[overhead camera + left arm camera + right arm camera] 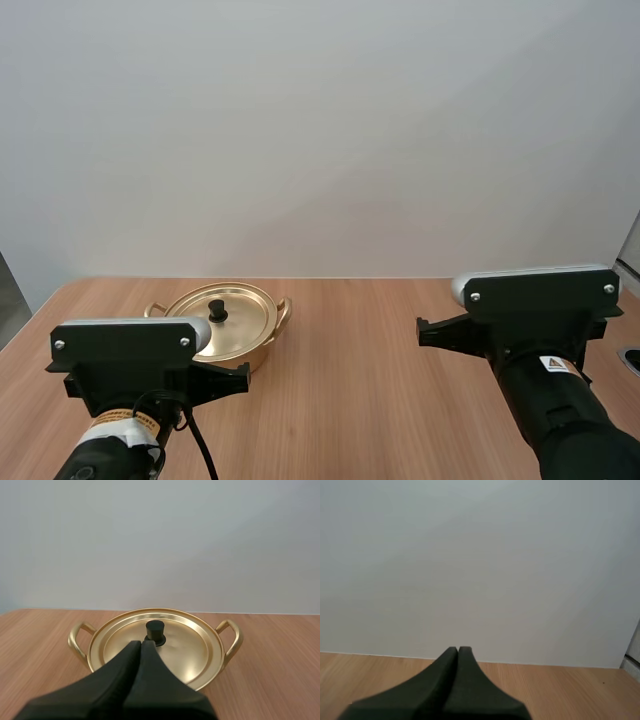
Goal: Open the pot, put the car inside, and close it
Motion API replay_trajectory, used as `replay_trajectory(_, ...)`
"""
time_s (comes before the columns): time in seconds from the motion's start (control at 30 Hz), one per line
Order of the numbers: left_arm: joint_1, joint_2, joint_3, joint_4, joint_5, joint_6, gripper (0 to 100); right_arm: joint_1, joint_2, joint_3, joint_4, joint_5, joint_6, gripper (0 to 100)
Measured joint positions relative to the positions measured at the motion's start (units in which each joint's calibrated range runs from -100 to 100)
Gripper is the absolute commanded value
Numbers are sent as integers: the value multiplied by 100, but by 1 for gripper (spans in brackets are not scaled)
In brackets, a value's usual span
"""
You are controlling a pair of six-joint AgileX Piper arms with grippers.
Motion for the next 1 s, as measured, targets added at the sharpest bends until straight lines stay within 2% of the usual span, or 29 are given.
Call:
replay_trajectory(0.2,0,0,0,0,0,0,0,0,0,5,-826,188,888,0)
replay_trajectory(0.53,0,0,0,0,0,0,0,0,0,18,-2549,1484,2380,0)
replay_trajectory(0.73,0,0,0,0,0,0,0,-34,-13,232,-3543,2650,3282,0)
replay_trajectory(1.0,0,0,0,0,0,0,0,-34,-180,433,-4871,2793,4460,0)
